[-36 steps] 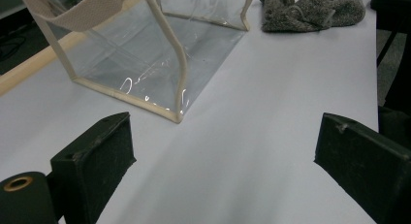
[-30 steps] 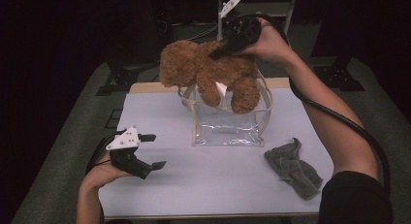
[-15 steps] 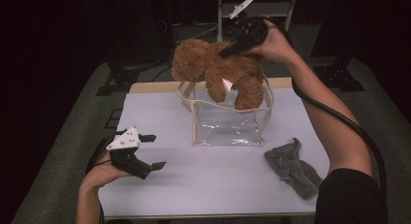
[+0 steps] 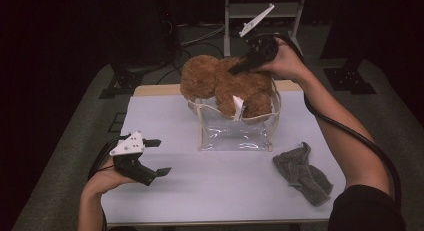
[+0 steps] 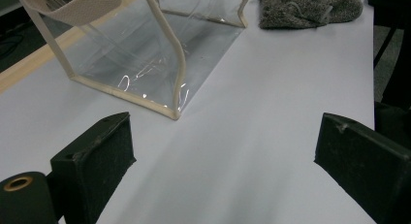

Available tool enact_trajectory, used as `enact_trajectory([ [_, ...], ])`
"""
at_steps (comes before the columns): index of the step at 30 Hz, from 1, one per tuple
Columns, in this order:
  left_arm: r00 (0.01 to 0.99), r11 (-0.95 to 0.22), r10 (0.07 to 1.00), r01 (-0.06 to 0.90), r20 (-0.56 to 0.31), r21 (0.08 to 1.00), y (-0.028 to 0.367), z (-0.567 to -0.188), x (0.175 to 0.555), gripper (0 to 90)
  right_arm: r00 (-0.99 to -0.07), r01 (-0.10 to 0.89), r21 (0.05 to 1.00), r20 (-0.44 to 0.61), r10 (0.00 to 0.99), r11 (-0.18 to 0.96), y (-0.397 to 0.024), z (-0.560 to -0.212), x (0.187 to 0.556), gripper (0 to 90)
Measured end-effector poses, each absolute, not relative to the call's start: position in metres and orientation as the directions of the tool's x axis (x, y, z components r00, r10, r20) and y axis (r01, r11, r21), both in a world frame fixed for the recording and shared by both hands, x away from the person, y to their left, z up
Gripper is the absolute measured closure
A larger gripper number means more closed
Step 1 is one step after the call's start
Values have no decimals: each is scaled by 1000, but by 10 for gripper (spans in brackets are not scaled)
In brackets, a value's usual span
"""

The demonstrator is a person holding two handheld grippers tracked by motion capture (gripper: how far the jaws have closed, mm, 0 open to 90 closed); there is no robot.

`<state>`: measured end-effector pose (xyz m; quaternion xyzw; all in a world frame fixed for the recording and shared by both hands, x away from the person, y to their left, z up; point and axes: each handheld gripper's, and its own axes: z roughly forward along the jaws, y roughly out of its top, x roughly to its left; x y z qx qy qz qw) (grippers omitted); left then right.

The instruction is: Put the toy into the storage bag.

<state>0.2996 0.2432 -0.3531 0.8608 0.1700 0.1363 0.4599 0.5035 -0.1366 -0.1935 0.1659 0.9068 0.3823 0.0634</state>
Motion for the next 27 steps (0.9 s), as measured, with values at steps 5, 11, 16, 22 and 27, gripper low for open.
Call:
enact_trajectory([
  [5,907,-521,416,174,70,836,241,-354,300,60,-934,276,723,46,355,633,-147,-208,500,684],
  [11,909,-525,411,171,72,834,241,-354,300,60,-929,298,717,64,365,631,-157,-223,498,684],
  [16,910,-531,407,171,73,830,240,-355,300,60,-925,313,713,80,372,627,-162,-230,498,685],
  [22,910,-530,408,175,69,829,240,-355,300,60,-918,338,692,96,384,637,-167,-243,499,685],
  [27,912,-530,406,175,66,830,238,-356,300,60,-919,345,670,98,382,657,-165,-255,499,684],
])
